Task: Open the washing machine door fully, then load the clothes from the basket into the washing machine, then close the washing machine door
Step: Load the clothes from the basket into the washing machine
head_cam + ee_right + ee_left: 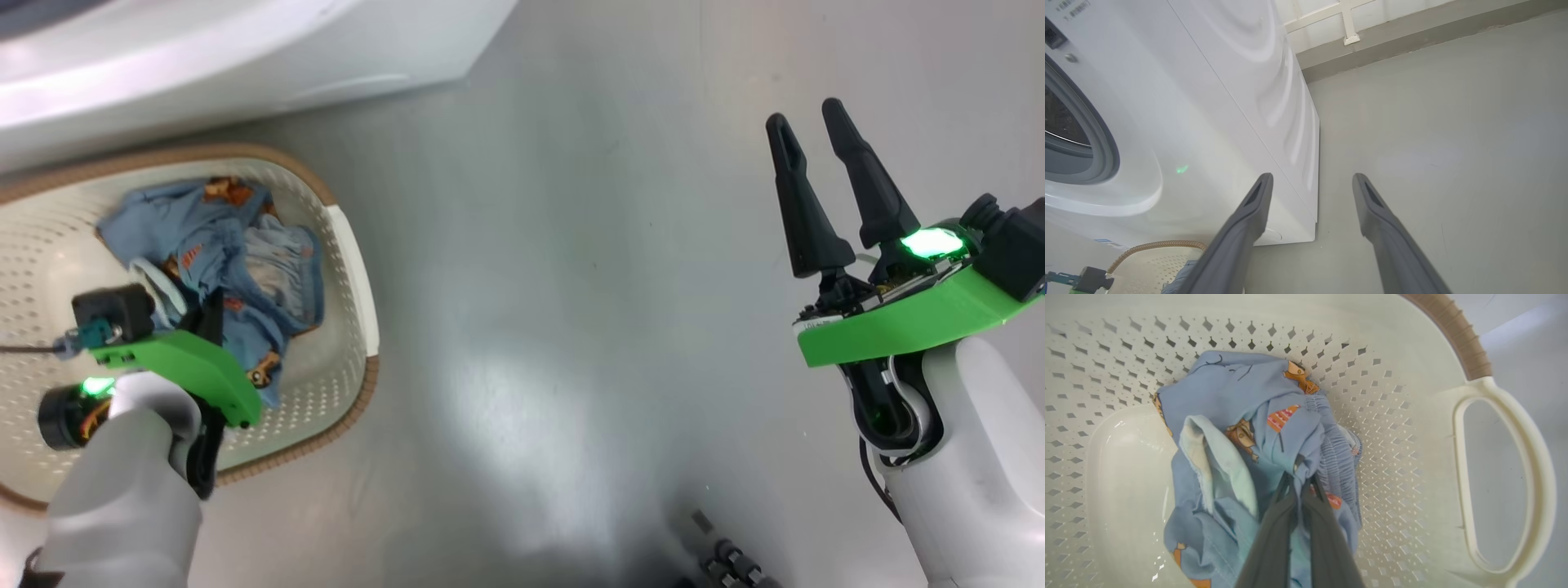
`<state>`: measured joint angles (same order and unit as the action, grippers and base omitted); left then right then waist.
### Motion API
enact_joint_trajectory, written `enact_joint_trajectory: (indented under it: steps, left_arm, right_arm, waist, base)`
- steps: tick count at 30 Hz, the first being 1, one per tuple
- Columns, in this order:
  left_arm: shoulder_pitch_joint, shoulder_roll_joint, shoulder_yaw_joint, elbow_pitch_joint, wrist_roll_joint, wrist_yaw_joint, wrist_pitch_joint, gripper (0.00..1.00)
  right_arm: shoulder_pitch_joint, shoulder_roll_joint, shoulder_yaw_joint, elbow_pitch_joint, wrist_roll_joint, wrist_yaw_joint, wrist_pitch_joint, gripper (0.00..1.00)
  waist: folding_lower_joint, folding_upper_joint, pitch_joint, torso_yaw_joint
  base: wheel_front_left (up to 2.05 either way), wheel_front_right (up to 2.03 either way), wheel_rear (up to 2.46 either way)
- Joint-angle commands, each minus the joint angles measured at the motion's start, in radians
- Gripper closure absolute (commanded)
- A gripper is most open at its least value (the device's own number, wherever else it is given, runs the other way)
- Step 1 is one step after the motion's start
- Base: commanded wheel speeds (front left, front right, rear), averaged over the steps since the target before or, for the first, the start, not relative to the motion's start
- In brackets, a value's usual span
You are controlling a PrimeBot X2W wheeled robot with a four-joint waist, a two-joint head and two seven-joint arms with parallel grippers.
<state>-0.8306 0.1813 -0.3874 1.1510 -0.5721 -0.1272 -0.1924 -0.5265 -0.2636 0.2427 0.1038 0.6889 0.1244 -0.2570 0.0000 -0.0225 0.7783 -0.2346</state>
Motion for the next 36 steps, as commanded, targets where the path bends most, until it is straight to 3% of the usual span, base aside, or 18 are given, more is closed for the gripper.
enact_joint_trajectory:
  steps: [1,22,36]
  left_arm:
    - [0.045,0.030,0.009,-0.019,-0.019,-0.003,-0.015,1.00]
    - [0.223,0.053,-0.088,-0.218,-0.138,-0.003,-0.068,1.00]
    - [0.398,0.069,0.002,-0.491,-0.038,0.029,-0.069,1.00]
  right_arm:
    - [0.052,-0.013,0.008,-0.017,0.000,0.006,-0.005,0.00]
    - [0.134,-0.033,-0.006,0.021,-0.005,0.006,-0.005,0.00]
    - [0.203,-0.042,-0.025,0.038,-0.013,0.006,-0.005,0.00]
  waist:
    - [0.0000,0.0000,-0.051,0.022]
    - [0.0000,0.0000,-0.275,0.092]
    - [0.0000,0.0000,-0.398,0.126]
  base:
    - [0.00,0.00,0.00]
    - [0.00,0.00,0.00]
    - [0.00,0.00,0.00]
